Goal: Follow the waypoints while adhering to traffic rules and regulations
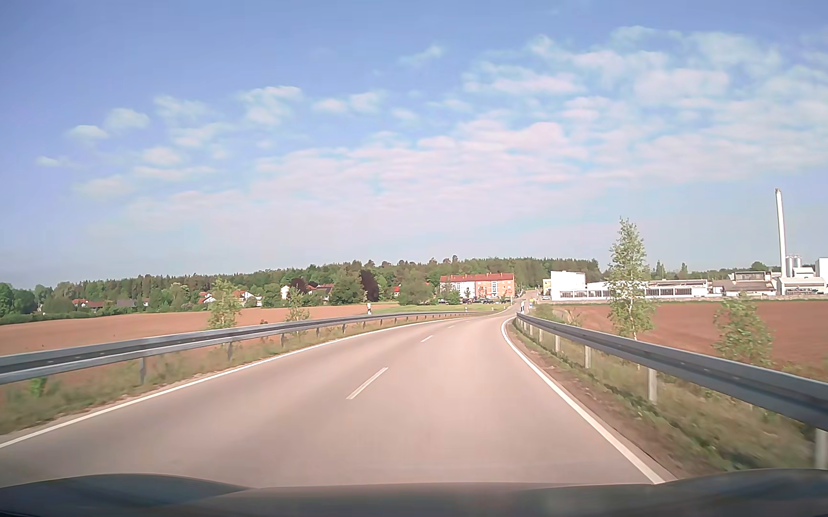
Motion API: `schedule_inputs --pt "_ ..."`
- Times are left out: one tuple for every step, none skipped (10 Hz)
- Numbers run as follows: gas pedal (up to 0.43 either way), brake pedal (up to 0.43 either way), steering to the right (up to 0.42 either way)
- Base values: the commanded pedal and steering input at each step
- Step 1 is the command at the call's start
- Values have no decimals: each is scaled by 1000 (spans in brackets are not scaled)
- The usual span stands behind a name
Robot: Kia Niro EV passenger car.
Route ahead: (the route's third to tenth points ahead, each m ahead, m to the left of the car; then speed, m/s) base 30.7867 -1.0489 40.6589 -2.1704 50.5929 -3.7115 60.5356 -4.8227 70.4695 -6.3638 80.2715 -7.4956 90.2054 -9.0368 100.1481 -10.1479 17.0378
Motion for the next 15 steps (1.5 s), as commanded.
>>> schedule_inputs --pt "150 0 15" --pt "150 0 15" --pt "150 0 17" --pt "150 0 18" --pt "150 0 18" --pt "150 0 18" --pt "150 0 18" --pt "150 0 18" --pt "150 0 18" --pt "150 0 17" --pt "150 0 16" --pt "150 0 16" --pt "150 0 14" --pt "138 0 14" --pt "138 0 14"
